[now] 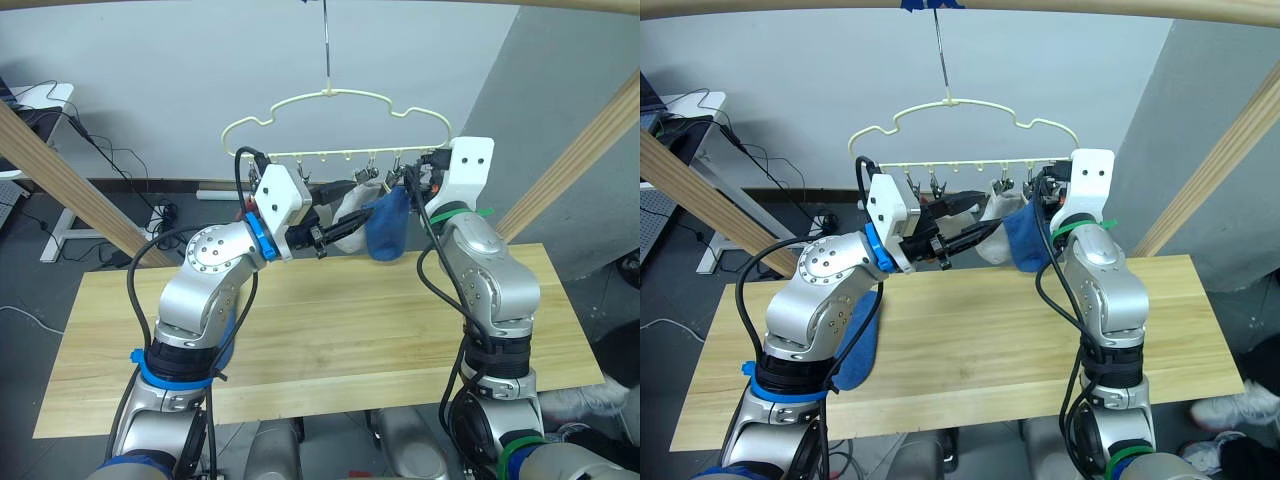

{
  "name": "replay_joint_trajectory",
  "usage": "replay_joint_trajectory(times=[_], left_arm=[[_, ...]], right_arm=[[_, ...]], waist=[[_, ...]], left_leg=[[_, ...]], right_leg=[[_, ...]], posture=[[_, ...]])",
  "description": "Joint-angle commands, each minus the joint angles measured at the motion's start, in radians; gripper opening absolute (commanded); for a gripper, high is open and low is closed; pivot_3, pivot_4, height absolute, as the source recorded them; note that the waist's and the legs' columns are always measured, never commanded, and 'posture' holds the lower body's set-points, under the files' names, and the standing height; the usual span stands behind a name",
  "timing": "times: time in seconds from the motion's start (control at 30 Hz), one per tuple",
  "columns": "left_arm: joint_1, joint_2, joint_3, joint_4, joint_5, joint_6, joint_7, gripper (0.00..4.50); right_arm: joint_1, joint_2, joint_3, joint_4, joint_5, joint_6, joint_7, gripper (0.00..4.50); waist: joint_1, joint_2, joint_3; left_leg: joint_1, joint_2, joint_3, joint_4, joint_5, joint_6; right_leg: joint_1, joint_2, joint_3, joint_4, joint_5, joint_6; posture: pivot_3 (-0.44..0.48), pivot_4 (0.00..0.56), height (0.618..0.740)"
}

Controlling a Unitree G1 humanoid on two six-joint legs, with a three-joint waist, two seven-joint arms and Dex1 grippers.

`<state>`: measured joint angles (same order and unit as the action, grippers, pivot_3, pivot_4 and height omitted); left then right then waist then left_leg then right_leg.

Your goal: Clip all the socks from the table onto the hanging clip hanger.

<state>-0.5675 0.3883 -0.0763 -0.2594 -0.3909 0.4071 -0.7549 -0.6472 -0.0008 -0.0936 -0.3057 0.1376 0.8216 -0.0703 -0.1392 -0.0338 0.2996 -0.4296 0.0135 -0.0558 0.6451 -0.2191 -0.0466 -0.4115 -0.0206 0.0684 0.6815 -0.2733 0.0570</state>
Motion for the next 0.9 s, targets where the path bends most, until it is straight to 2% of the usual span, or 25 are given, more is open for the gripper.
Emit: replay_joint_trajectory(times=[0.03,0.33,0.9], left_arm=[[-0.015,-0.003,-0.004,-0.012,0.000,-0.023,-0.006,2.45],[-0.016,-0.005,-0.008,0.005,0.004,-0.036,-0.011,2.45],[-0.015,0.002,-0.010,0.010,0.009,-0.047,-0.017,2.45]], right_arm=[[0.013,-0.002,0.019,-0.098,-0.005,0.015,-0.009,2.27],[0.046,0.016,0.043,-0.163,-0.011,0.057,-0.031,2.27],[-0.003,0.005,0.040,-0.038,0.003,-0.017,0.008,2.27]], waist=[[0.000,0.000,0.000],[-0.001,0.000,0.000],[-0.001,0.000,0.000]], left_leg=[[0.000,0.000,0.000,0.000,0.000,0.000],[0.000,0.000,0.000,0.000,0.000,0.000],[0.000,0.000,0.000,0.000,0.000,0.000]], right_leg=[[0.000,0.000,0.000,0.000,0.000,0.000],[0.000,0.000,0.000,0.000,0.000,0.000],[0.000,0.000,0.000,0.000,0.000,0.000]], posture=[[-0.186,0.256,0.740],[-0.193,0.255,0.740],[-0.189,0.250,0.740]])
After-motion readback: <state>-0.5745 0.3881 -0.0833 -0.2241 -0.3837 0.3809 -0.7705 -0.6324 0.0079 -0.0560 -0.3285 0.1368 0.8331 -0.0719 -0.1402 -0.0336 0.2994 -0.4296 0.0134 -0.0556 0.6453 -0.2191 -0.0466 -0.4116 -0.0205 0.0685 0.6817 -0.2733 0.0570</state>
